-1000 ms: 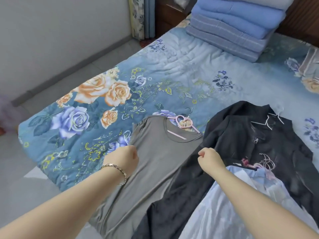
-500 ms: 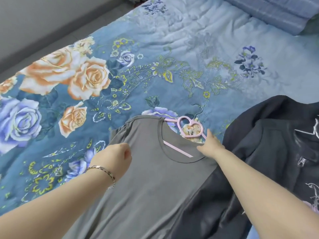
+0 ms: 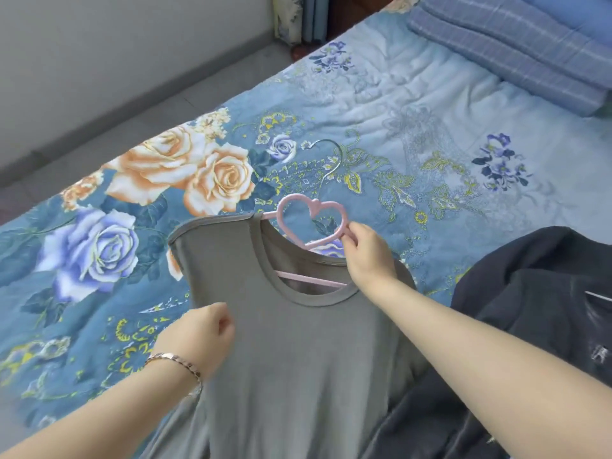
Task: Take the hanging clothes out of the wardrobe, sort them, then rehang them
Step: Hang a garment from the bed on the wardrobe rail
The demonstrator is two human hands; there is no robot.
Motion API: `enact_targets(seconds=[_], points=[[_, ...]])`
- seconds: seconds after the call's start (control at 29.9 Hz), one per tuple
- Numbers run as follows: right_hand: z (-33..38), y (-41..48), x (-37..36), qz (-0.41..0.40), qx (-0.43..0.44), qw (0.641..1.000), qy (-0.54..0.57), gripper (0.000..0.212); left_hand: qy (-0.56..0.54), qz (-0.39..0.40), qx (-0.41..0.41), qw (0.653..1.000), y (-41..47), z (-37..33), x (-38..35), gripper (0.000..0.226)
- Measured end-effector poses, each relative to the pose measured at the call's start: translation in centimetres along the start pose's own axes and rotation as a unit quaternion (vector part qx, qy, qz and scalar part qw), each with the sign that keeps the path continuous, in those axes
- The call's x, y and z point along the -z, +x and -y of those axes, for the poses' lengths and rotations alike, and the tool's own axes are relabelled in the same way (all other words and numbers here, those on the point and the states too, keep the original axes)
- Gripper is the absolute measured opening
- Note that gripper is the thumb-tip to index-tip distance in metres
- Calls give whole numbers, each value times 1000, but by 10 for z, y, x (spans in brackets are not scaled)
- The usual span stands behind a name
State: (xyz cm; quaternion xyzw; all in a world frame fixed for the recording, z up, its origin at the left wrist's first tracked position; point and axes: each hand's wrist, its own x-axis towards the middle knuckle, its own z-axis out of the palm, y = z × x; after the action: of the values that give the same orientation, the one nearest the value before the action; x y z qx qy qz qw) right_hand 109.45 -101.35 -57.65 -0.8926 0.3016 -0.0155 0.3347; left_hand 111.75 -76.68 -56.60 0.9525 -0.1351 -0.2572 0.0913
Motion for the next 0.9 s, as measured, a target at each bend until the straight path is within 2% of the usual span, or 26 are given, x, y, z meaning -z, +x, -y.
enact_targets(seconds=[0.2,0.37,0.44,0.5,0.6,0.67,0.9], points=[[130,-35,37,-45,155,986,-46,24,-30,-62,1,998,-49,33,60,22],[222,-109,57,-98,283,953,-45,24,-54,-118,12,991,-114,64,127,22],[260,-149,66,-112,304,945,-50,26,-50,-138,8,989,-149,78,156,21],[295,-191,73,-124,328,936,-39,18,-35,-155,1,987,-188,96,184,26],[345,-252,79,-92,345,933,-44,21,-25,-190,8,981,-251,131,215,19],[376,-299,85,-83,370,923,-61,23,-31,-215,25,976,-304,163,235,14],[470,-469,98,-99,482,869,-52,24,-41,-289,108,950,-485,269,260,16]])
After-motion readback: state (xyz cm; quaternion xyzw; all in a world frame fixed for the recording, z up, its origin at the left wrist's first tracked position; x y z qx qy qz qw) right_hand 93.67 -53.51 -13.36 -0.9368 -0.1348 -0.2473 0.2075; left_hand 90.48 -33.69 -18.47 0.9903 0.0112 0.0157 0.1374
